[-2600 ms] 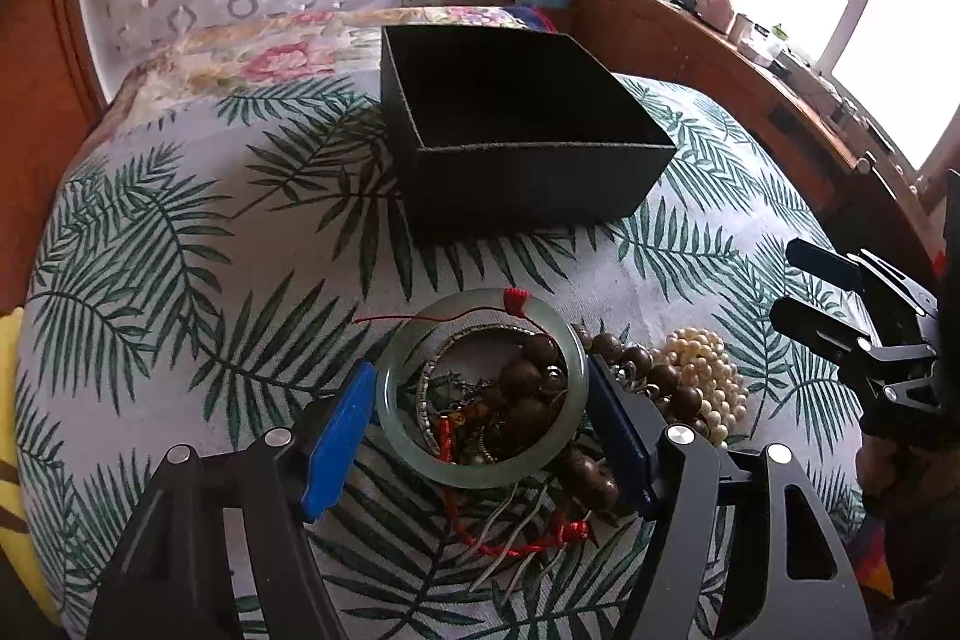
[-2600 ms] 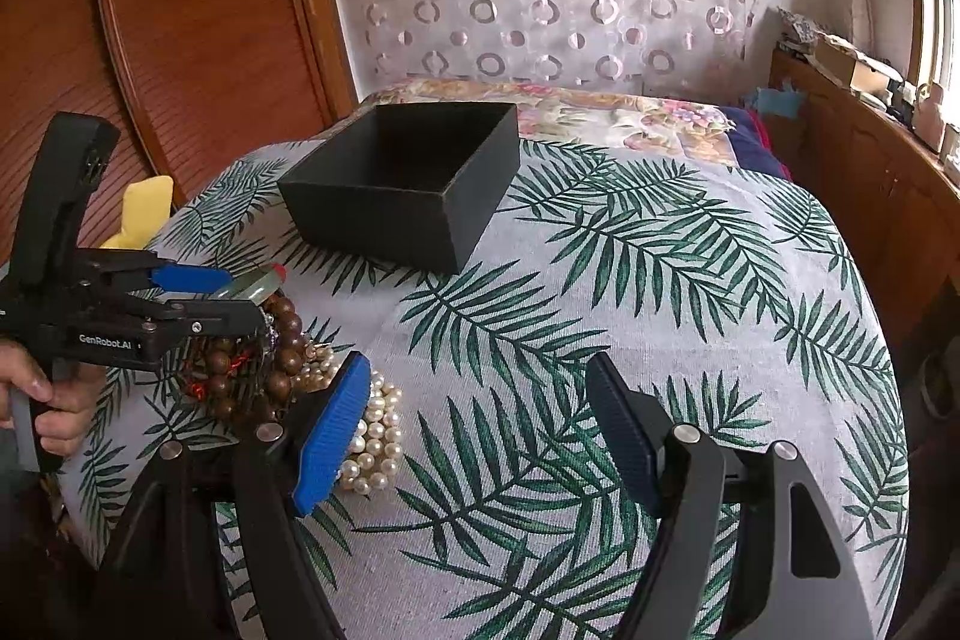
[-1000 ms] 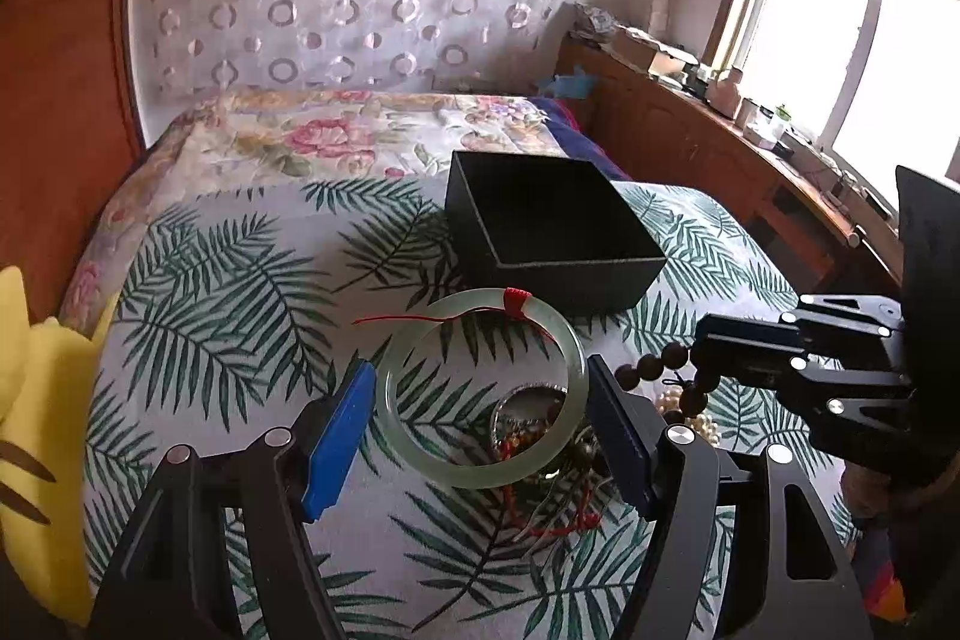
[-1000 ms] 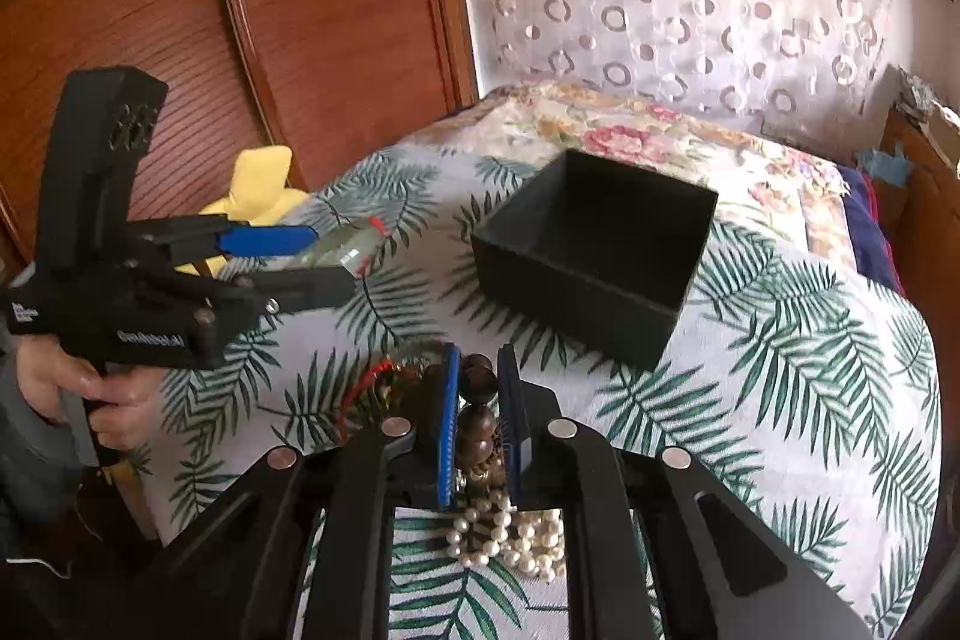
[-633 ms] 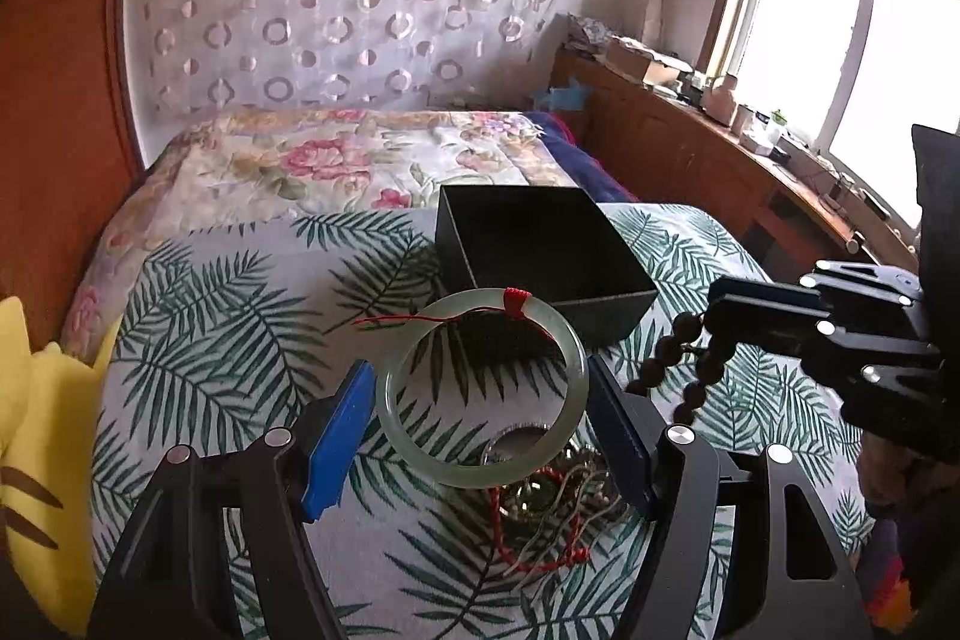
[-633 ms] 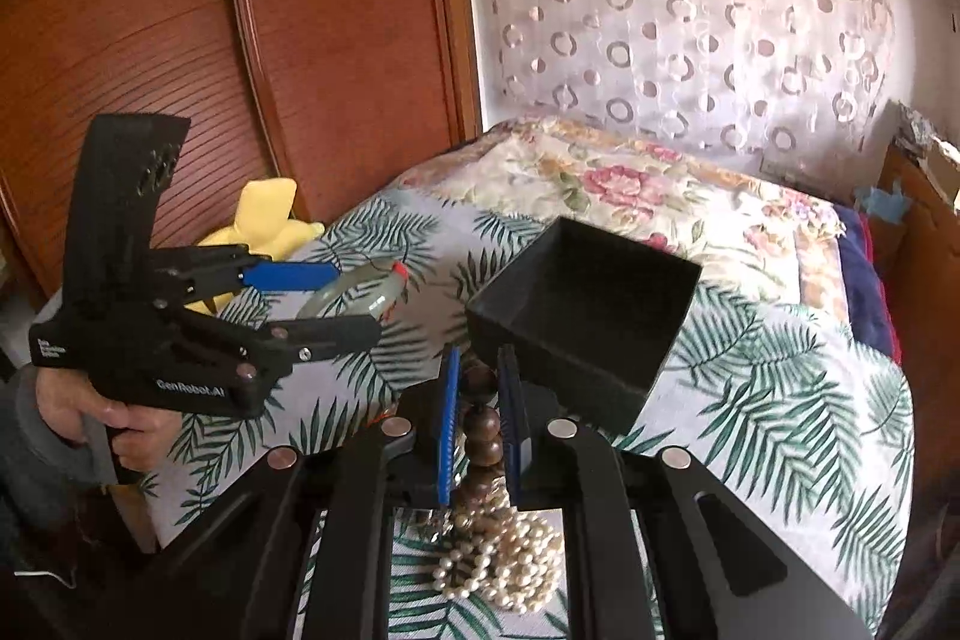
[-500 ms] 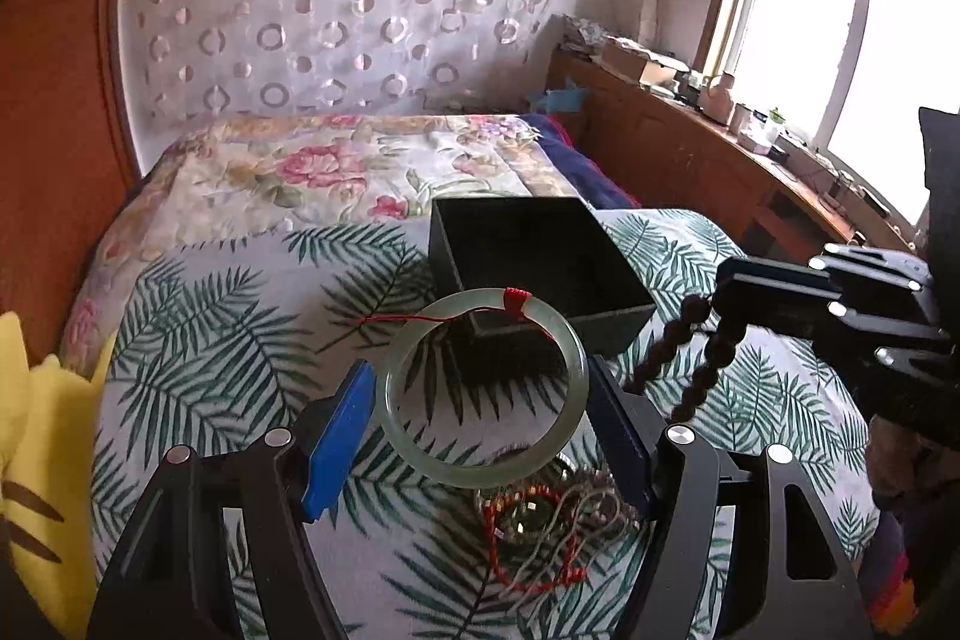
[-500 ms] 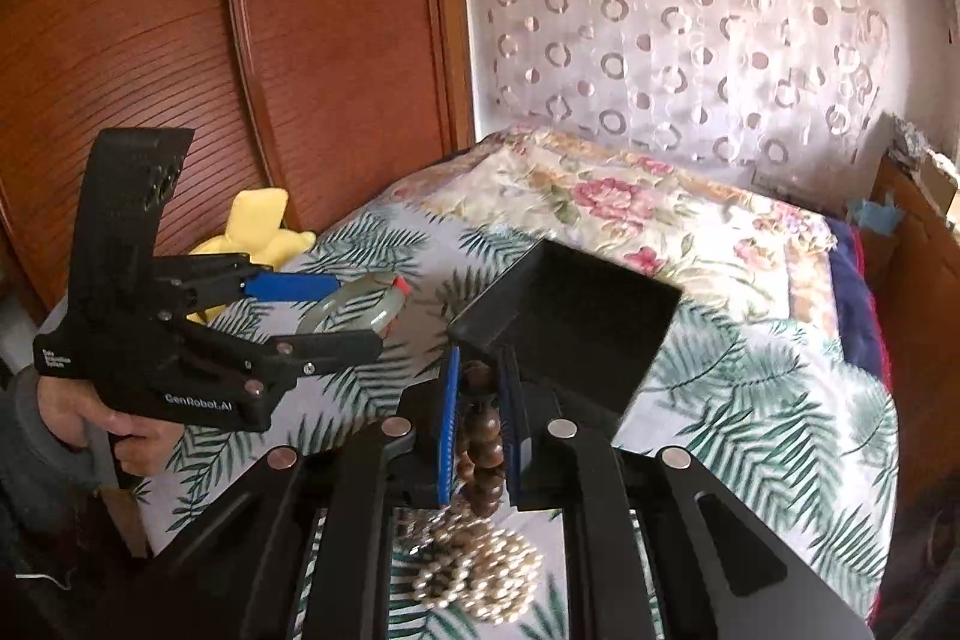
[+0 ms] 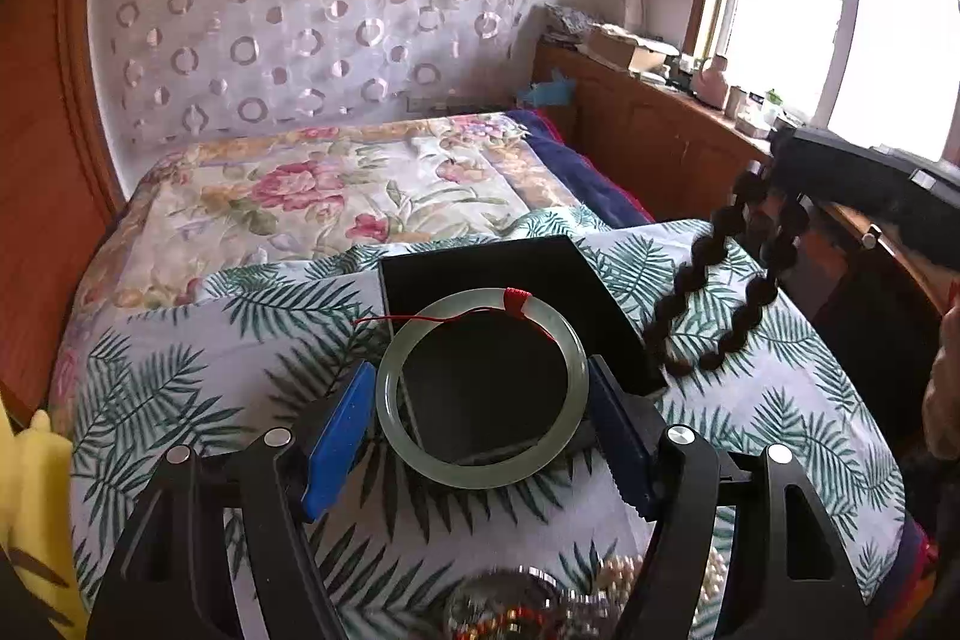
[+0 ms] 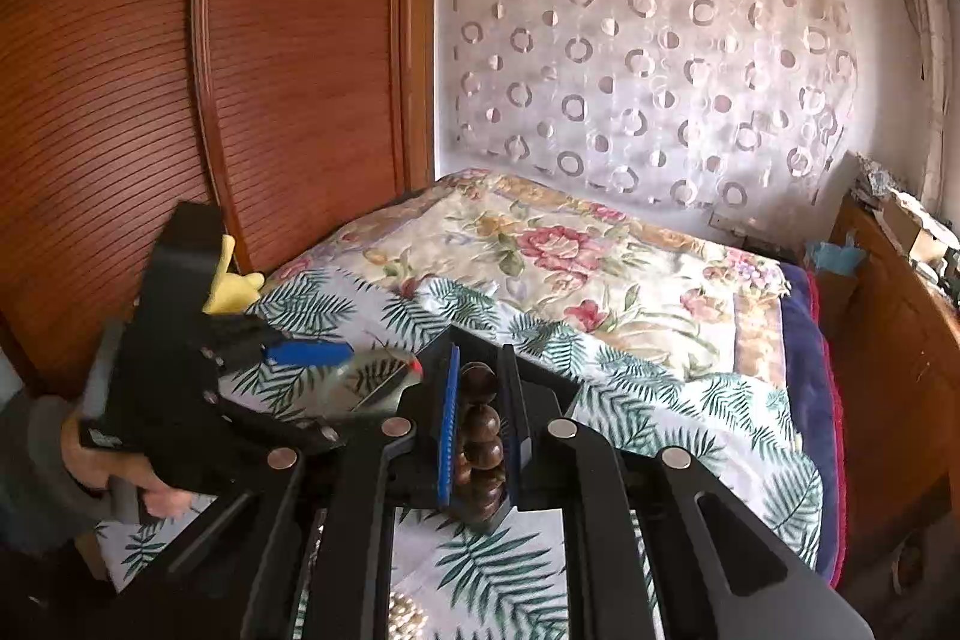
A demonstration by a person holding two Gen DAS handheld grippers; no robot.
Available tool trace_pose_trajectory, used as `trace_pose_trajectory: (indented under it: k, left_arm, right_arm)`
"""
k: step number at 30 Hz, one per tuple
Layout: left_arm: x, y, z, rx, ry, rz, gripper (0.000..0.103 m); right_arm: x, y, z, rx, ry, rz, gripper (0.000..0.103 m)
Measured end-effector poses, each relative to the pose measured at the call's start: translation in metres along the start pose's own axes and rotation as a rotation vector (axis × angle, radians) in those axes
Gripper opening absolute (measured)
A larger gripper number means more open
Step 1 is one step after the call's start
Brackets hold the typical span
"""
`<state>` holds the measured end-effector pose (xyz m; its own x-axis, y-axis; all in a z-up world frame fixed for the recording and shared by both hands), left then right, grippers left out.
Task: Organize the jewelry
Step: 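Lift the brown bead bracelet with the right gripper over the black box, then open the right gripper to drop the bracelet into the box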
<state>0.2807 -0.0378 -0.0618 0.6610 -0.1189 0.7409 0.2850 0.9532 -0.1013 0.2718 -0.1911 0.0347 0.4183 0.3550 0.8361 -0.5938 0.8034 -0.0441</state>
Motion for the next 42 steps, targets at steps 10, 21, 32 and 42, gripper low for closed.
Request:
trace_pose_trajectory:
  k: [10, 21, 32, 42]
  left_arm:
    - [0.0, 0.001, -0.026, 0.021, 0.039, 0.021, 0.068]
    - [-0.001, 0.011, -0.007, 0.03, -0.005, 0.05, 0.077]
    - [-0.013, 0.024, 0.022, 0.071, -0.039, 0.067, 0.083]
    - [-0.032, 0.033, 0.043, 0.103, -0.06, 0.087, 0.092]
  right_arm:
    - [0.004, -0.011, -0.03, 0.03, 0.03, -0.018, 0.014]
    - [-0.009, -0.022, -0.079, 0.0, 0.09, -0.028, 0.014]
    - [-0.026, -0.022, -0.123, -0.018, 0.162, -0.047, 0.015]
    - [-0.03, -0.019, -0.108, -0.059, 0.146, -0.061, 0.036]
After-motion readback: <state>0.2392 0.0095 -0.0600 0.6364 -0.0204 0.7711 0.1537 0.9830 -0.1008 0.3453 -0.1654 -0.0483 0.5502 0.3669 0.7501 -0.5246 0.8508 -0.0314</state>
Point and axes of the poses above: each gripper's, at about its wrist camera, not at the fingertips, and z roughly against the way its jaws point, y to its left, x to its top, the point moved 4 cm from there along -z, roughly the way its jaws point
